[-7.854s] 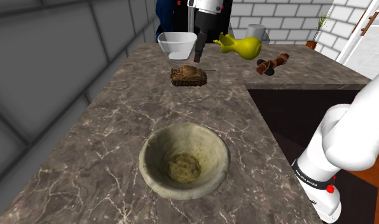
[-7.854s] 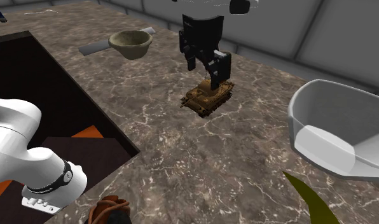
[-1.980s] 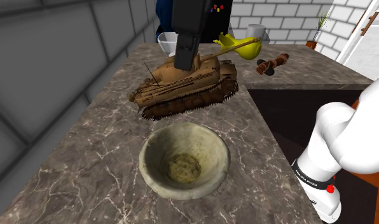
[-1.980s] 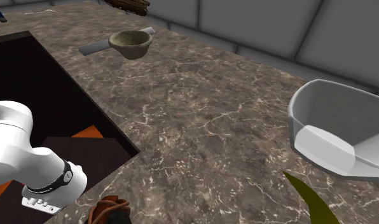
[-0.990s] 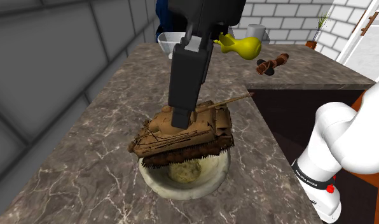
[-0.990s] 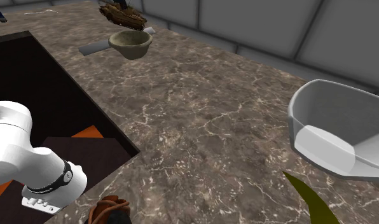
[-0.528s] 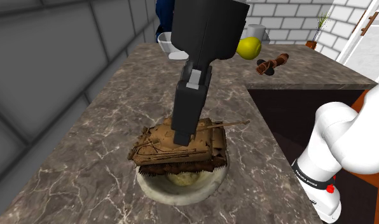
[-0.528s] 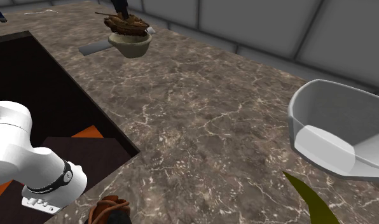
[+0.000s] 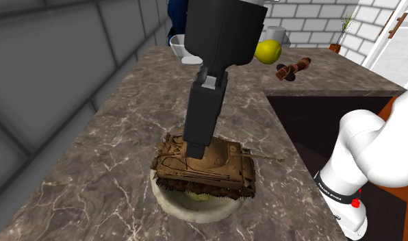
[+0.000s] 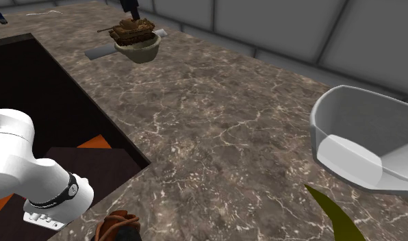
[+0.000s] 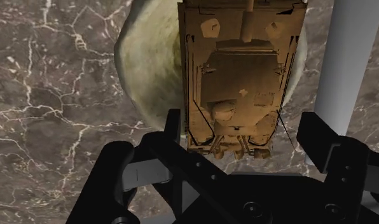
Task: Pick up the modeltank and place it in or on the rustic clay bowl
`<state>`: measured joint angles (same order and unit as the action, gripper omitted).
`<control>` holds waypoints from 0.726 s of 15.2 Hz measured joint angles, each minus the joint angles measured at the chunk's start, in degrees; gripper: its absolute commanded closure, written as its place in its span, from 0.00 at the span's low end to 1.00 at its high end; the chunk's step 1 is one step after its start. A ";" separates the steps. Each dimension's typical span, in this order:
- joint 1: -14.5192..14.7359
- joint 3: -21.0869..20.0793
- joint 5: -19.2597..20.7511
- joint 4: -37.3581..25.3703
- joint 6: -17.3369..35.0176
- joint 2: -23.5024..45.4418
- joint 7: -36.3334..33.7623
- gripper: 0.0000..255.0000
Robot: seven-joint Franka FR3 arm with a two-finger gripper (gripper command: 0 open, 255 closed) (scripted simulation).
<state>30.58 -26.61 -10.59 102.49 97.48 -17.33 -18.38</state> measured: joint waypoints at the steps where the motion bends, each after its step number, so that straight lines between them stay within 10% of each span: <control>1: 0.00 0.00 0.00 0.00 0.00 0.01 0.00 0.00; 11: -0.38 0.45 0.65 -8.51 -7.27 1.32 -0.58 0.00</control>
<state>30.20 -26.16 -9.94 93.98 90.22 -16.01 -18.97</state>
